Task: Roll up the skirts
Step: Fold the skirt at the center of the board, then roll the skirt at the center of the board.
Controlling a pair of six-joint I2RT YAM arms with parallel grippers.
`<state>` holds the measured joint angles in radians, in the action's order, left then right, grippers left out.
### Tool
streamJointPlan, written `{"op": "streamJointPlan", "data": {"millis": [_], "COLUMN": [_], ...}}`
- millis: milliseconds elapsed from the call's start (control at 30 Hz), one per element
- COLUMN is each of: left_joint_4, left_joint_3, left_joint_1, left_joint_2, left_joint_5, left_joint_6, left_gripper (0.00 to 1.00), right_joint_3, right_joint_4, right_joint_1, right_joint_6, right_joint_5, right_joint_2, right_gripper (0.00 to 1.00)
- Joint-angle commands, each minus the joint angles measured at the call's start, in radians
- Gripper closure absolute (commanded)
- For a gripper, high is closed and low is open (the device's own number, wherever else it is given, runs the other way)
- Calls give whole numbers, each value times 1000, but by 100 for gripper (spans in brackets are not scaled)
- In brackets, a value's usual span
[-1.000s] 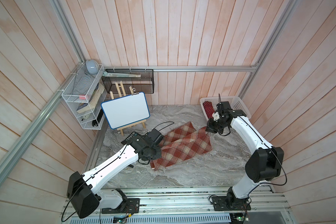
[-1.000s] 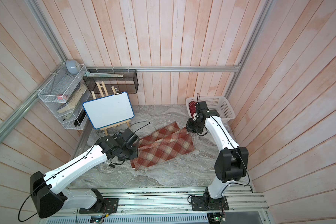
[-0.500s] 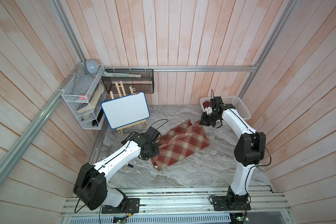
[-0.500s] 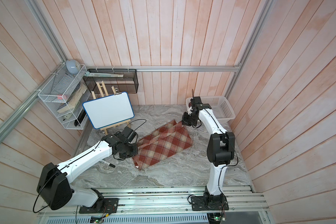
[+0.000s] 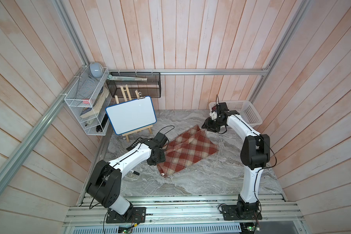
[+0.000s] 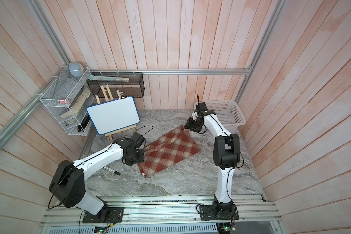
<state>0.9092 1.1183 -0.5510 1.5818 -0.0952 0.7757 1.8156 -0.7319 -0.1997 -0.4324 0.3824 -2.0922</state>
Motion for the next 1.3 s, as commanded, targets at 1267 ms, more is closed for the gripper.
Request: {"op": "streamJointPlan", "data": {"millis": [1267], "left_joint_4": [-339], "left_joint_3": [-171], "left_joint_1": [246], "left_joint_2": [-89], "left_joint_5": [453], "left_joint_6": [63], "left_gripper": [0], "right_joint_3": [-502], "right_joint_4": [-35], "right_joint_1": [-249], "right_joint_6": [-52], "right_joint_5": [-170], "right_joint_2": [459], "right_gripper": [10]}}
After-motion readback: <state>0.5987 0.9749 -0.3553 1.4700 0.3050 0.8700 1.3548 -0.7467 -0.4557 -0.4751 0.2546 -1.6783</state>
